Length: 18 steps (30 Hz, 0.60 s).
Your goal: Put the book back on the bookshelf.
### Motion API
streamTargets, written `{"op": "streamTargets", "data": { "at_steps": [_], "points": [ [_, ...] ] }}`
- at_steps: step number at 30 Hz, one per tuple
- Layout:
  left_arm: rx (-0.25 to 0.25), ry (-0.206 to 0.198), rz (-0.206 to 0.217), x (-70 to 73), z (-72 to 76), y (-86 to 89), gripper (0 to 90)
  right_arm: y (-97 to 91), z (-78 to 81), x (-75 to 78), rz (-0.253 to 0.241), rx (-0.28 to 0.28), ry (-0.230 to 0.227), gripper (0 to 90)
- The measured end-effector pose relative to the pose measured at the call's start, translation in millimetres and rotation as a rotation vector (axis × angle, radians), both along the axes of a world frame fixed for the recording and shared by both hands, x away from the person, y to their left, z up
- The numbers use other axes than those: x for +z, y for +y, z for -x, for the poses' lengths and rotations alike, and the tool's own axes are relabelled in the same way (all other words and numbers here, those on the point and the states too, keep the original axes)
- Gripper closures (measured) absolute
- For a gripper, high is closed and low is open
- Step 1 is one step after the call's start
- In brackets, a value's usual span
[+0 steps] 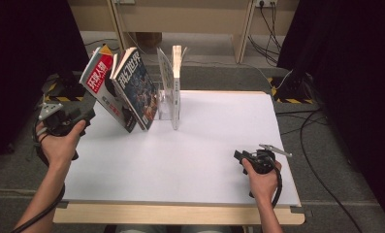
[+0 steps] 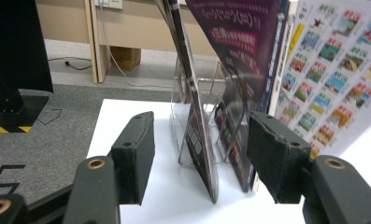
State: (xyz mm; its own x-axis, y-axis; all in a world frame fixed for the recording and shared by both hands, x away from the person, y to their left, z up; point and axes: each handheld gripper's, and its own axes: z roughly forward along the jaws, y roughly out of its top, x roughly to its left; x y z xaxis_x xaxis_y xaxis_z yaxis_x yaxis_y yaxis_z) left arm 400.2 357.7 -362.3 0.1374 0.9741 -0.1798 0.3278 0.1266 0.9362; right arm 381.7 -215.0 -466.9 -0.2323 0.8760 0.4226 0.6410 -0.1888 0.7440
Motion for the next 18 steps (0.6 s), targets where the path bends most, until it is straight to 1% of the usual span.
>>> {"op": "streamTargets", "data": {
  "at_steps": [2,5,6,7,10,18],
  "points": [
    [-0.006,0.005,0.002,-5.9,5.6,-1.7,41.2,-0.5,0.5,0.5,-0.004,-0.007,0.004,59.1],
    [-0.01,0.011,0.001,-9.4,8.9,-2.7,41.1,-1.0,0.5,0.4,-0.003,-0.006,0.002,59.1],
    [-0.015,0.016,0.001,-13.1,11.9,-4.1,41.0,-0.9,0.6,0.5,-0.003,-0.006,0.001,59.1],
    [-0.015,0.016,0.001,-13.1,11.9,-4.1,40.9,-0.9,0.6,0.5,-0.003,-0.006,0.001,59.1],
    [-0.024,0.031,-0.001,-20.9,15.1,-5.4,40.9,-0.8,0.8,1.3,-0.006,-0.006,0.001,59.1],
    [-0.022,0.043,0.001,-31.7,20.4,-3.8,40.7,-2.3,1.0,1.0,-0.002,-0.009,-0.001,59.1]
  ]
}}
